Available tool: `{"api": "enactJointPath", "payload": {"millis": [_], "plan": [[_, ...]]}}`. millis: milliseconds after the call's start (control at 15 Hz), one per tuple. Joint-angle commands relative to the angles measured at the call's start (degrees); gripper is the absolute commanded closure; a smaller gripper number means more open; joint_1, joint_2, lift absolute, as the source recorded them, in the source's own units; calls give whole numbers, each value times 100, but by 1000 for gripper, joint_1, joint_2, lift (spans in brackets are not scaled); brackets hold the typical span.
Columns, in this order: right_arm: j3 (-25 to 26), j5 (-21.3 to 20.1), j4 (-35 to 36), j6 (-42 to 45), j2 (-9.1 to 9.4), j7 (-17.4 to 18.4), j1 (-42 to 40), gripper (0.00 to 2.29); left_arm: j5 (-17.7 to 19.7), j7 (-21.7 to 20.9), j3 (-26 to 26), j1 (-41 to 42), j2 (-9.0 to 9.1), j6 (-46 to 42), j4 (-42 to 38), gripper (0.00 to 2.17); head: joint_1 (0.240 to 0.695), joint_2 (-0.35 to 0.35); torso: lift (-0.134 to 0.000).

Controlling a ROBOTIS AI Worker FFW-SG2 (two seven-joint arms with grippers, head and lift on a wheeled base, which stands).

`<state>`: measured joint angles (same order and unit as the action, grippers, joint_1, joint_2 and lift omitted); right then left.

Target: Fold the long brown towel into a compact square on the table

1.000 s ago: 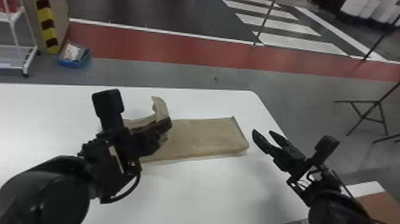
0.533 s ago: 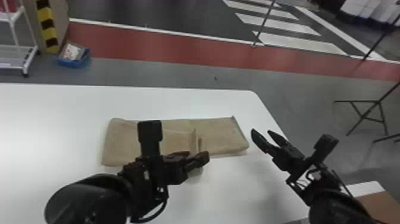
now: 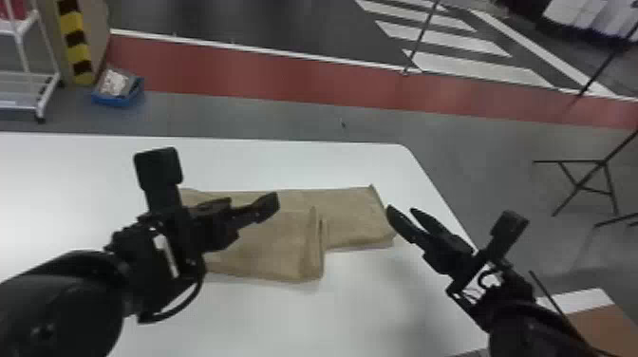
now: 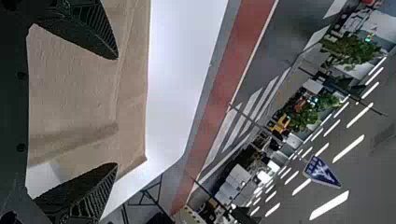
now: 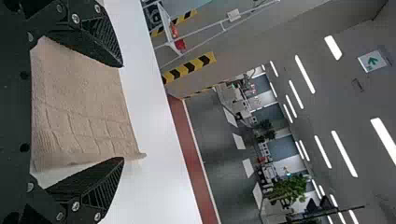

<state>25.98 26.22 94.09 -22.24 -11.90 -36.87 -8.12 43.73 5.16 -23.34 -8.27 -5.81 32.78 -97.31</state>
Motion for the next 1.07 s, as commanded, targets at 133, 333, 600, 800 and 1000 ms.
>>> {"api": "enactJointPath", "payload": {"millis": [133, 333, 600, 800, 1000], "plan": [[-506, -153, 856, -550, 267, 532, -331, 350, -779, 73, 533, 141, -755, -135, -315, 90, 695, -350, -128], [-964, -407, 1296, -1077, 417, 760, -489, 670, -796, -15, 814, 431, -1133, -346, -482, 90, 695, -246, -128], [-1623, -952, 1665, -1411, 531, 1349, -638, 670, -796, -68, 928, 589, -1238, -346, -631, 90, 695, -138, -128], [-1702, -1067, 1630, -1429, 548, 1481, -612, 674, -796, -85, 919, 607, -1238, -363, -684, 90, 695, -108, -128], [-1702, -1075, 1621, -1569, 548, 1507, -568, 869, -796, -85, 911, 633, -1230, -363, -684, 90, 695, -103, -128]]}}
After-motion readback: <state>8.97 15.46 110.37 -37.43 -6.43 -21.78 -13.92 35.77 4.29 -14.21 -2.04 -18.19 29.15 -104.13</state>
